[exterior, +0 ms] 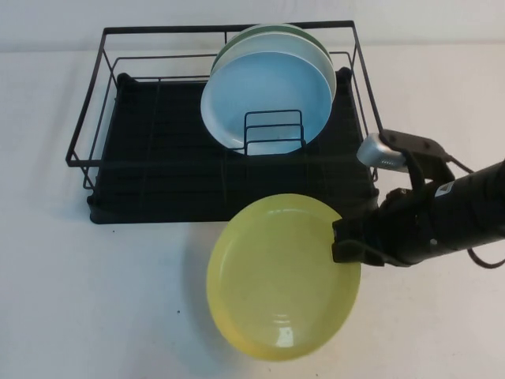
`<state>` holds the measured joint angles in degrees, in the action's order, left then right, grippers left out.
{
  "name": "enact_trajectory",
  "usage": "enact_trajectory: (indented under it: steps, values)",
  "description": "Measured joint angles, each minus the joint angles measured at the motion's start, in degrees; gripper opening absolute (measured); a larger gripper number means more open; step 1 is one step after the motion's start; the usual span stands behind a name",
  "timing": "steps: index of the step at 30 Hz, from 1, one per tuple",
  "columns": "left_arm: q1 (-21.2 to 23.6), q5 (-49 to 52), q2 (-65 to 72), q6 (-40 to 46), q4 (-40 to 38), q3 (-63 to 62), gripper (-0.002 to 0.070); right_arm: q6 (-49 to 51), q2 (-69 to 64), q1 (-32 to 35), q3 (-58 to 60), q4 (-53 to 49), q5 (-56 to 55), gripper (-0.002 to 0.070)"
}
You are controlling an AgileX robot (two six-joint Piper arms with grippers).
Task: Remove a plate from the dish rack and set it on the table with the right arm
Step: Place the plate from the table
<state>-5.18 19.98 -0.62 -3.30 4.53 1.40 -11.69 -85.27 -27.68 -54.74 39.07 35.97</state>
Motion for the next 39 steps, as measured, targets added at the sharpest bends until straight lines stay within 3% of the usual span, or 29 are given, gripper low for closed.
enact_trajectory:
  steps: [11,26,30,35,39]
  values:
    - [0.00,0.00,0.00,0.00,0.00,0.00,-0.0004,-6.21,-8.96,0.00,1.02,8.77,-6.83,0.0060]
    - [0.00,0.00,0.00,0.00,0.00,0.00,-0.0004,-6.43,-16.01,0.00,0.69,15.08,-11.52,0.0076]
    - [0.00,0.00,0.00,0.00,0.00,0.00,-0.0004,-6.50,-16.57,-0.09,0.71,14.39,-14.03,0.0136]
    - [0.00,0.00,0.00,0.00,0.00,0.00,-0.0004,-6.78,-16.81,-0.09,0.71,13.27,-15.95,0.0311]
    - [0.00,0.00,0.00,0.00,0.00,0.00,-0.0004,-6.83,-16.81,-0.09,0.71,13.03,-16.05,0.0391]
